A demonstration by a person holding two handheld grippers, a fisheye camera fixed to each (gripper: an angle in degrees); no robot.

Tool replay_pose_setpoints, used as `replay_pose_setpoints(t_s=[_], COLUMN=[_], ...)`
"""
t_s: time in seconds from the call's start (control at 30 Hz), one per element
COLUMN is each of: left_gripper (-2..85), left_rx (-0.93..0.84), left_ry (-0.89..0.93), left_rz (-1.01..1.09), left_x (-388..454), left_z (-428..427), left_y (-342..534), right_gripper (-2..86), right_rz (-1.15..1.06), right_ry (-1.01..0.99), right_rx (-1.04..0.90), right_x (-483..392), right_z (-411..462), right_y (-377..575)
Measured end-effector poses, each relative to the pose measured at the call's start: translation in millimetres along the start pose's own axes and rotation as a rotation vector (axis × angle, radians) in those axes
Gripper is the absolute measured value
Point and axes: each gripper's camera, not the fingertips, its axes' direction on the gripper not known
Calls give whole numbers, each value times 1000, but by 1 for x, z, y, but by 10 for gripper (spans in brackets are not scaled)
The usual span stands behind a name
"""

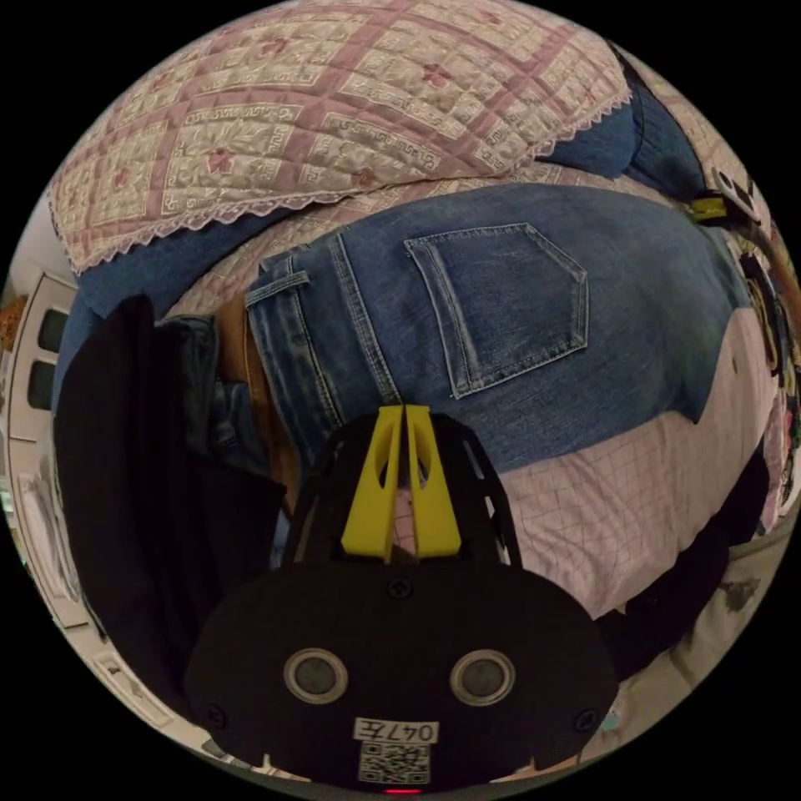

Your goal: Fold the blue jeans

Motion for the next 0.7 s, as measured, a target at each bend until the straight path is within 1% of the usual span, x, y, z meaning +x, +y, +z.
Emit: replay_pose_setpoints(t_s=[0.13,0.2,0.4,0.53,0.63,0.7], left_gripper=[-6,-6,-6,-6,-6,-6], left_rx=[10,0,-6,-4,15,58], left_ry=[101,128,91,56,40,72], left_rz=[-21,-24,-20,-12,-30,-84], left_x=[-26,-35,-40,-40,-41,-49], left_z=[13,22,41,53,63,71], left_y=[10,14,33,48,66,87], right_gripper=[0,-4,-7,-8,-8,-8], right_rz=[-52,-84,-81,-1,43,55], right_ry=[-82,-65,-29,73,162,202], right_rx=[8,10,72,208,358,416], right_x=[10,10,16,1,-46,-82], right_z=[2,-2,-32,-82,-128,-148], right_y=[25,39,106,188,267,314])
